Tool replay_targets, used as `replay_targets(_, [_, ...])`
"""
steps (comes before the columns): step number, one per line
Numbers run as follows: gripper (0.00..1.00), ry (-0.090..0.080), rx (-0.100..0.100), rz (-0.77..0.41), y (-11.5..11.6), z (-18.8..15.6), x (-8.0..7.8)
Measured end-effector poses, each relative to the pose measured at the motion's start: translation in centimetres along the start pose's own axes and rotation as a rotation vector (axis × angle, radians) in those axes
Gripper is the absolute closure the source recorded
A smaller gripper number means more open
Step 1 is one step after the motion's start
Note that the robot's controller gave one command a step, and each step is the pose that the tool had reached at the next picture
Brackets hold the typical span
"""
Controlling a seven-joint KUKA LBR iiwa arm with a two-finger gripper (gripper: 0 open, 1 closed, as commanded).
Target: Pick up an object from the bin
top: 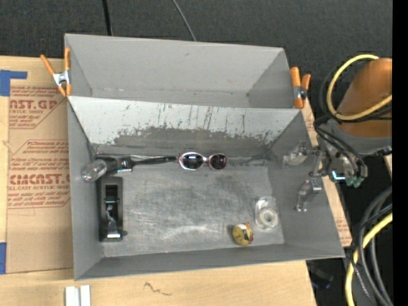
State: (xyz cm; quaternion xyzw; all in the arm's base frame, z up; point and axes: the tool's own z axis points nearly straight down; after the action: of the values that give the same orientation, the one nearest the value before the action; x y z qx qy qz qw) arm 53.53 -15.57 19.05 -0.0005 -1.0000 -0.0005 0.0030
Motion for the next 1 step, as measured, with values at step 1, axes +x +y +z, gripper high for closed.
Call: replay_targets(1, [0.0,-0.008,0.001,-0.002,0.07,-0.45,-0.19])
